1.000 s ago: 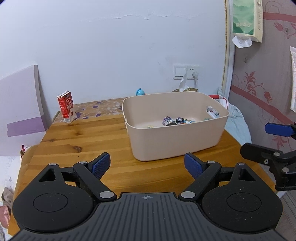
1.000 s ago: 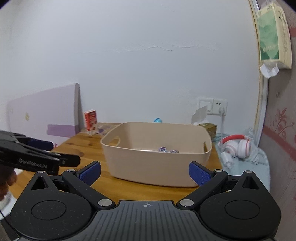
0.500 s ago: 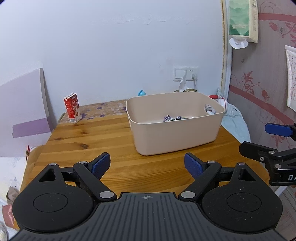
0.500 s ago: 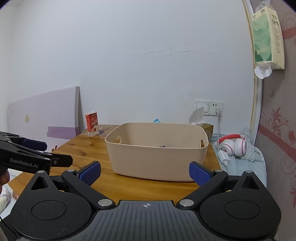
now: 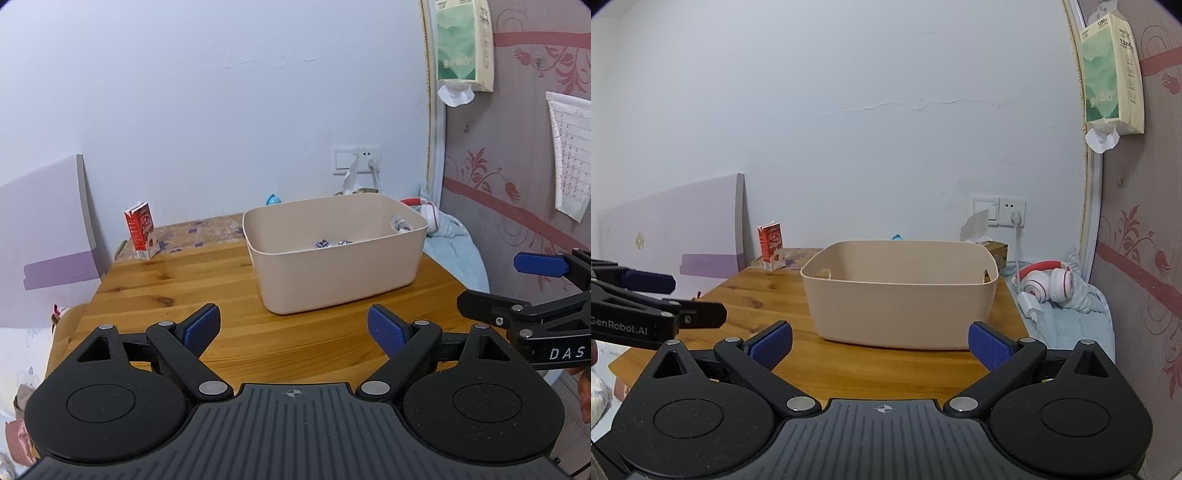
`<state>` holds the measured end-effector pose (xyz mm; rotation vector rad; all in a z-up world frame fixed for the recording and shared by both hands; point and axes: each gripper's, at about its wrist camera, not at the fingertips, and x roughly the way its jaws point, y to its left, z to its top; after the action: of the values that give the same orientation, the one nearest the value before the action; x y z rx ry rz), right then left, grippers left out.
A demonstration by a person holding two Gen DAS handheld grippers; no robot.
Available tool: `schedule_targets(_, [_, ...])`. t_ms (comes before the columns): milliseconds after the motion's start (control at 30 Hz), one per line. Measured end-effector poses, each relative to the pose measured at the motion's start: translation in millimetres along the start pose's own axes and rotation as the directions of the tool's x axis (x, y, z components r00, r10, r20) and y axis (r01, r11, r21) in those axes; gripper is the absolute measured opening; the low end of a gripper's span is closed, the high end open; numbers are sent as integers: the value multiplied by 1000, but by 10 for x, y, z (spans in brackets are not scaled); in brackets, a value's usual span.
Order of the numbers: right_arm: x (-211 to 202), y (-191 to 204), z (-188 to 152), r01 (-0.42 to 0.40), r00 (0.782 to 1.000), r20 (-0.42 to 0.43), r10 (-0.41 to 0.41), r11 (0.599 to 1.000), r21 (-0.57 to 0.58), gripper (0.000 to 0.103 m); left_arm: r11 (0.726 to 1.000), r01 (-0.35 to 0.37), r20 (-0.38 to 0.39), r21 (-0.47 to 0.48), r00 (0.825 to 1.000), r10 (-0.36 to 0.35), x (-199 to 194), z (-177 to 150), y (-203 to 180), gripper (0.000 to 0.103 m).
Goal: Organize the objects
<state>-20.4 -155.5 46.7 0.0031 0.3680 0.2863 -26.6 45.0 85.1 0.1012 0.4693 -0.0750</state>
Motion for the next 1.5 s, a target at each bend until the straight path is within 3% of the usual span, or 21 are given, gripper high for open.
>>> schedule_targets(733, [-331, 2, -197, 115, 993, -26, -114, 993, 10, 103, 999, 22, -32, -35, 999, -23, 24, -210, -16, 89])
schedule_targets(1500, [-376, -35, -268, 104, 993, -58, -102, 994, 27, 103, 999, 22, -44, -46, 999, -24, 0, -251, -55, 90])
